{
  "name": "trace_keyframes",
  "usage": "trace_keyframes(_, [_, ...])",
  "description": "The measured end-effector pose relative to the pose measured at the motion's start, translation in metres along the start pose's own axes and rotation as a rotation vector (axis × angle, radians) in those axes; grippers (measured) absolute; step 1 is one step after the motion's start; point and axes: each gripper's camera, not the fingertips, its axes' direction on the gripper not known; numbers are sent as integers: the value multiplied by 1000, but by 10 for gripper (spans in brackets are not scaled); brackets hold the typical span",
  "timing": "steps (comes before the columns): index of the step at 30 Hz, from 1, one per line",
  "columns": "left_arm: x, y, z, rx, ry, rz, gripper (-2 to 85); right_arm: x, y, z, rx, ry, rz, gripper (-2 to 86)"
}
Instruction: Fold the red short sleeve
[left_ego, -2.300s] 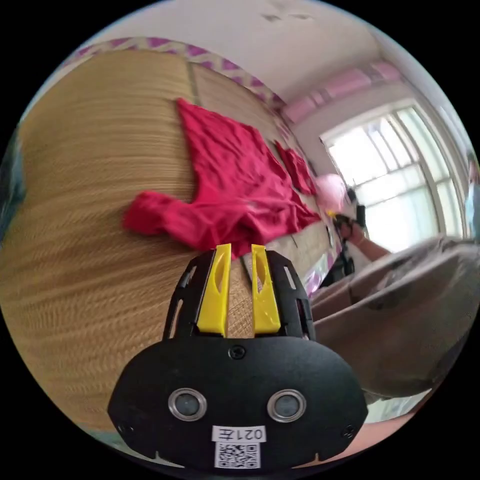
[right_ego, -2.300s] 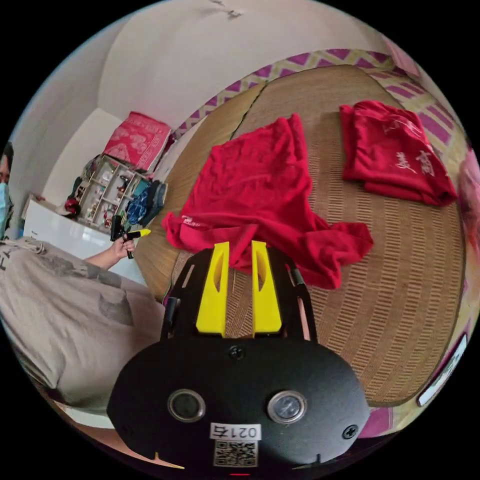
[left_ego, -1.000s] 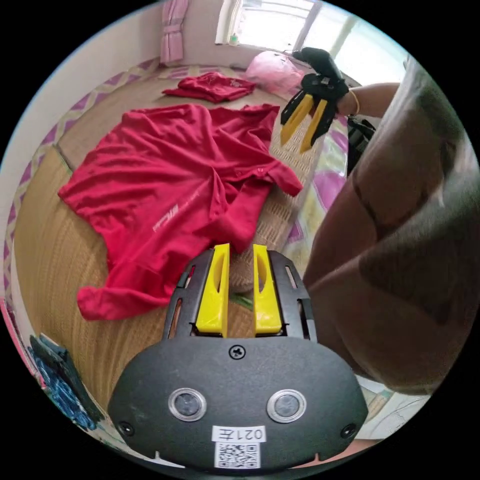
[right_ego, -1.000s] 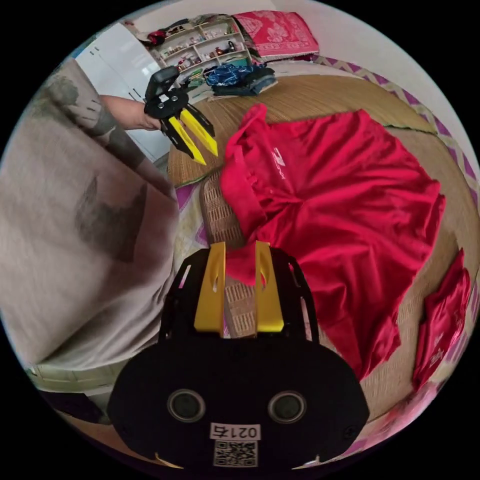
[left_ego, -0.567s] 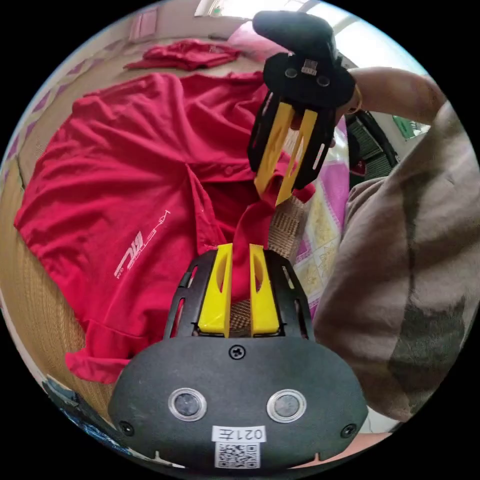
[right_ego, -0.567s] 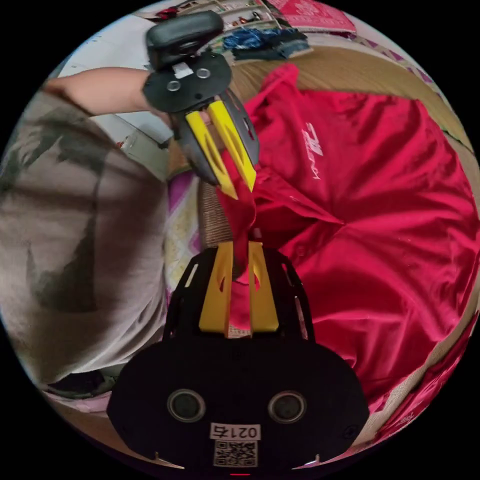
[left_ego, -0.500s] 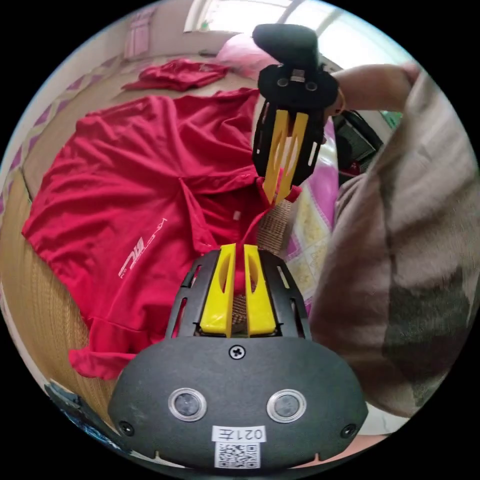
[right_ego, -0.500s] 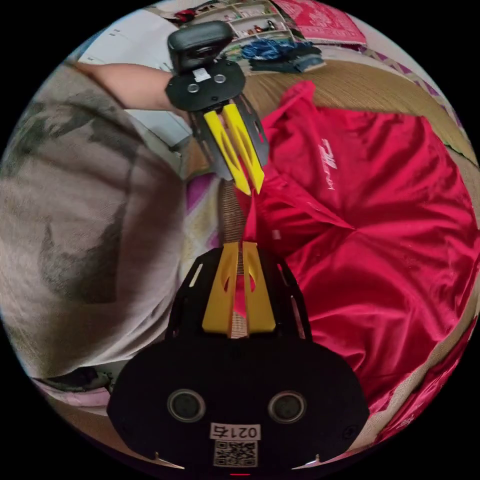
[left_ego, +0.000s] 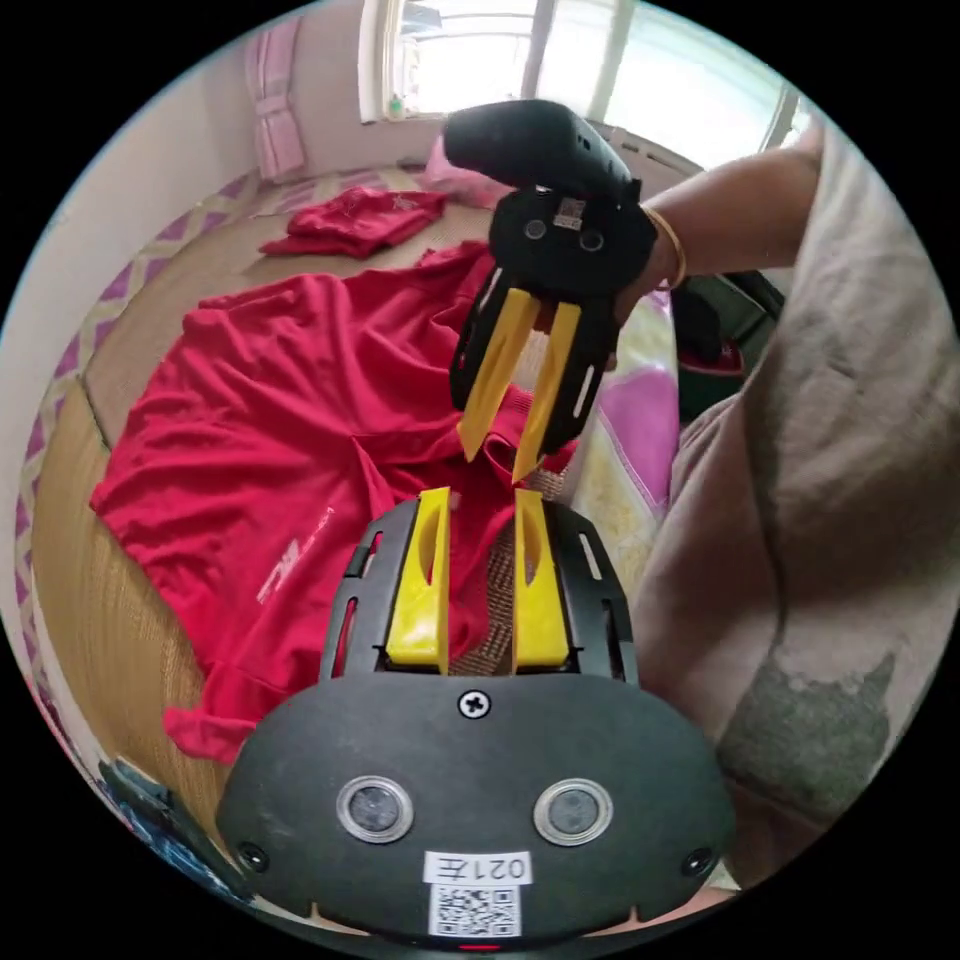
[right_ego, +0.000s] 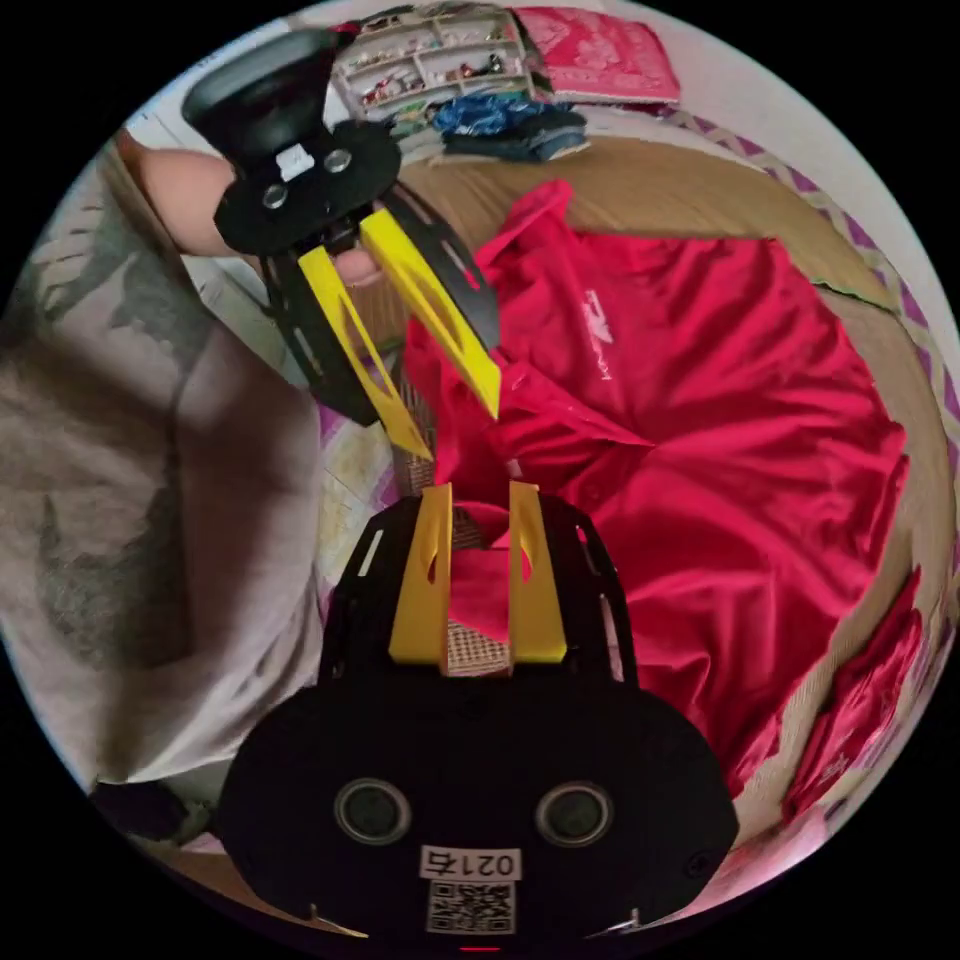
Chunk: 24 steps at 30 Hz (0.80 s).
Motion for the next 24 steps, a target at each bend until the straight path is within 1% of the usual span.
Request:
trace_keyframes(1, [1,3,12,-53,43,18,92,-12,5,14,-74,-65,-27,95])
trace_keyframes(2, [9,15,31,-152,101,61,95,-21,9,18,-103,-91,-41,97])
trace_keyframes(3, [22,32,36,-181,90,99,98,-45,21,21,-135,-98,-73,101])
trace_keyframes(4, [29,42,33,-161,65,108,99,-72,36,17,-125,-66,-96,100])
trace_keyframes(5, [39,61,28,-145,27,112,100,-85,44,17,-139,-77,-108,97])
trace_keyframes(7, [45,84,24,-138,7,84,102,-129,78,19,-190,-48,-119,96])
trace_keyframes(8, [45,97,19,-122,-9,58,98,-137,86,15,-184,-29,-112,96])
trace_keyframes(12, [53,135,6,-24,-1,44,81,-148,135,-39,37,57,112,98])
trace_keyframes(13, [54,140,12,-50,7,46,81,-152,147,-47,76,98,139,101])
trace_keyframes(14, [55,152,33,-140,43,55,80,-155,152,-47,82,116,139,103])
trace_keyframes(15, [58,169,36,-108,21,45,83,-163,162,-39,48,125,120,108])
trace_keyframes(16, [58,177,37,-117,7,44,84,-172,174,-21,-49,93,93,112])
trace_keyframes(17, [57,193,37,-115,28,42,84,-178,182,-11,-96,83,88,113])
trace_keyframes(18, [56,209,37,-146,38,25,84,-193,206,-13,-52,113,89,117])
trace_keyframes(21, [63,259,30,-161,12,33,83,-216,261,-25,-138,46,146,115])
trace_keyframes(22, [65,267,26,-151,3,37,83,-230,282,-39,-99,85,137,114])
trace_keyframes(24, [68,288,10,-51,-24,37,81,-245,302,-59,-35,121,117,112])
